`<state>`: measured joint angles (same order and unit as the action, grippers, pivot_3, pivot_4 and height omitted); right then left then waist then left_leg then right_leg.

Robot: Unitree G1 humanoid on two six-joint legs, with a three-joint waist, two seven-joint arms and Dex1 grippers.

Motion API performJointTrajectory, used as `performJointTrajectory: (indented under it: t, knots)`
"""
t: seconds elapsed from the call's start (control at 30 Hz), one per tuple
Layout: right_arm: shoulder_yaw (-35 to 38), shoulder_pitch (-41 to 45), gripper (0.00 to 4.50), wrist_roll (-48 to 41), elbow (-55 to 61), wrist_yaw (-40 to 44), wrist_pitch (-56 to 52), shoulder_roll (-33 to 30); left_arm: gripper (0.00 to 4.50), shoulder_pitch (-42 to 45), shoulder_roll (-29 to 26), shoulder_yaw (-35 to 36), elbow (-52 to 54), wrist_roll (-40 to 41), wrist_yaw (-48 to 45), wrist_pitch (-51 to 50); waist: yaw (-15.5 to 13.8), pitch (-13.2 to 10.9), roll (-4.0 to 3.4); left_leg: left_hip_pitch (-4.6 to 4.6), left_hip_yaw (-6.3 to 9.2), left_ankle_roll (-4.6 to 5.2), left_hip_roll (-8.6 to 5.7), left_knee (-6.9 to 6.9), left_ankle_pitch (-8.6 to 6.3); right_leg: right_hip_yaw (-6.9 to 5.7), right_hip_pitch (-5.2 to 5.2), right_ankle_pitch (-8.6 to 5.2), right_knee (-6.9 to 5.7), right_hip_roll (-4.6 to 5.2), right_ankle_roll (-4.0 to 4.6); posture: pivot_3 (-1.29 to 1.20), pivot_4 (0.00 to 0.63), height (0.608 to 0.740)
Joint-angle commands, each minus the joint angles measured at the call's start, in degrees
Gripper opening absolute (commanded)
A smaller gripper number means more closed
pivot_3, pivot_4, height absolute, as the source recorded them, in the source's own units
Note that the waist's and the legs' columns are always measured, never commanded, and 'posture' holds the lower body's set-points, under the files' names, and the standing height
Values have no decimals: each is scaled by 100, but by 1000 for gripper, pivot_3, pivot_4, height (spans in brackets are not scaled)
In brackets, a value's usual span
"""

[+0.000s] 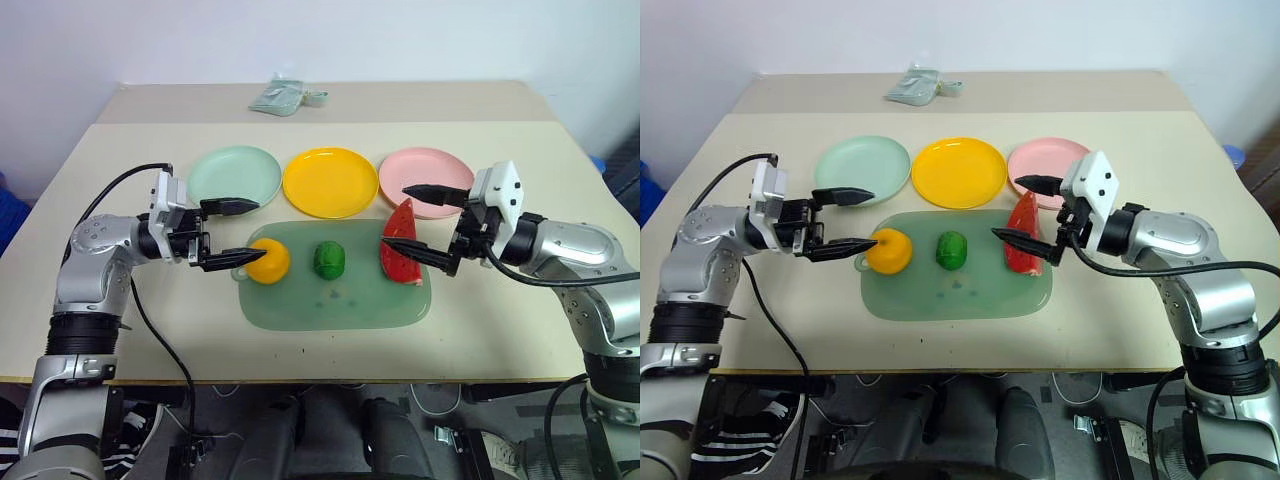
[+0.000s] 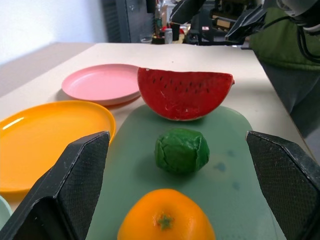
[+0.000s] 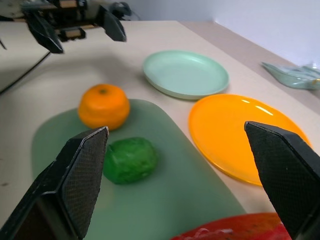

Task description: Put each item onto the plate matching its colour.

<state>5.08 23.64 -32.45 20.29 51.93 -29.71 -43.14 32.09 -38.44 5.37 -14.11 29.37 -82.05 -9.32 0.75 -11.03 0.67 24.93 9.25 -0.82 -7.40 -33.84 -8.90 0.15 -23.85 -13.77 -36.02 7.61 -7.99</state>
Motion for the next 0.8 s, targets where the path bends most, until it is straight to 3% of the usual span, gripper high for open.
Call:
performJointTrajectory:
  t: [0.03, 0.47, 0.8]
  knots:
    - [170, 44, 4462, -173, 197, 87, -27, -73, 4500, 113, -132, 155, 66, 8, 124, -43, -2, 0, 0, 0, 0, 0, 0, 0, 0, 0, 0, 0, 0, 0, 0, 0, 150, 740]
    - [209, 347, 4462, -915, 530, 324, -1062, -537, 4500, 109, 79, -280, -10, -199, 258, -380, 1, 0, 0, 1, 0, 0, 1, 0, 0, 0, 0, -1, 1, 2, 1, 0, 150, 740]
    - [280, 192, 4462, -1057, 718, 193, -1154, -592, 4500, 258, 187, -588, -677, -1018, 401, 649, -16, 0, 0, 16, -2, 0, 1, -4, 0, 0, -14, 0, 1, 3, 0, 0, 150, 740]
